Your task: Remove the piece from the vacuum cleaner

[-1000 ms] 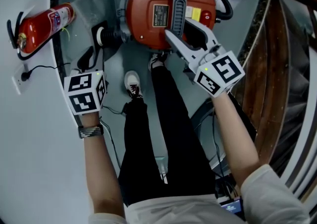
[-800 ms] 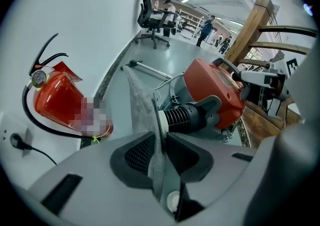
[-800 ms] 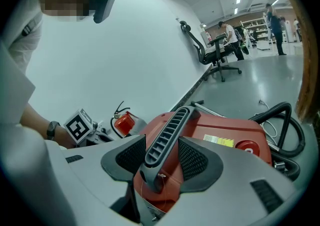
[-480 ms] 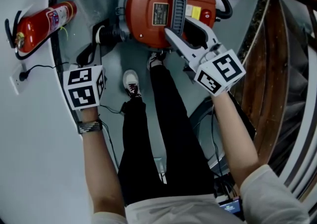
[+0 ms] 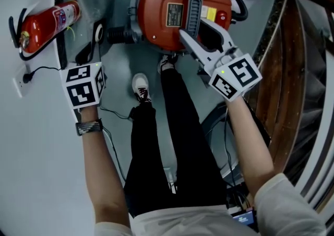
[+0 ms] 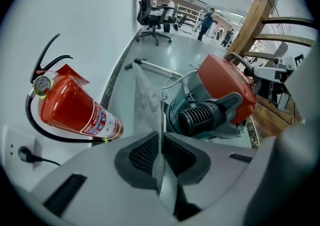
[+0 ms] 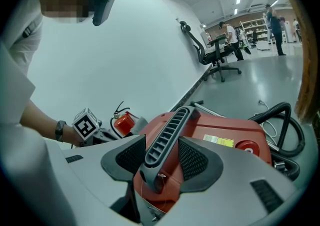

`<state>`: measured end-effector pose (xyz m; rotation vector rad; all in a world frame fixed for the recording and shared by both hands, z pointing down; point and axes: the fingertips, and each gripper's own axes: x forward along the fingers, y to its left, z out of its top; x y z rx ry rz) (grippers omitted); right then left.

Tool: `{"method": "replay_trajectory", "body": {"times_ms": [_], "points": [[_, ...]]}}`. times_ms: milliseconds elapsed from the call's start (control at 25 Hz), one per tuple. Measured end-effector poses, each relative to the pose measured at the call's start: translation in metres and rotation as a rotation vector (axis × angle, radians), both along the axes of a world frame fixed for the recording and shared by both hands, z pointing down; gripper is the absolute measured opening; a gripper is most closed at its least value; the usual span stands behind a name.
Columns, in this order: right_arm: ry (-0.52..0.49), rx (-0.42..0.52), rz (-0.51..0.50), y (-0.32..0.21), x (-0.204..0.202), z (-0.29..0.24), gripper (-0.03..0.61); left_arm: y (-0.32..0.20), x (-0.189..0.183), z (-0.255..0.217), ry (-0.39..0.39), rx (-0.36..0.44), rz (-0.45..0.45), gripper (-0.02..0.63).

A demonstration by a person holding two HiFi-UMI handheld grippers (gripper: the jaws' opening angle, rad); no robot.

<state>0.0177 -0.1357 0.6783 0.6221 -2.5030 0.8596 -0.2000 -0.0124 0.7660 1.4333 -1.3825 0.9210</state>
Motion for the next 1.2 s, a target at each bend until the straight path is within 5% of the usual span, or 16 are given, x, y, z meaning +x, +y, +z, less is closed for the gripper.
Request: {"method": "replay_trajectory", "body": {"times_ms": [760,960,1200], "points": [[0.014,-0.1,0.016,0.001,0.007,0.001,0.195,0.007,0.006,-0.046,-0.067,0.064,0.015,0.034],[-0.04,-0.153,0.103,0.013,0.028,-0.01,0.195,0.015,-0.002,-0.07,-0.086,0.103,-0.008,0.034],[-0.03,-0.096,0.098,0.029,0.032,-0.046,0.193,0.033,-0.013,-0.1,-0.117,0.147,0.001,0.034]]}}
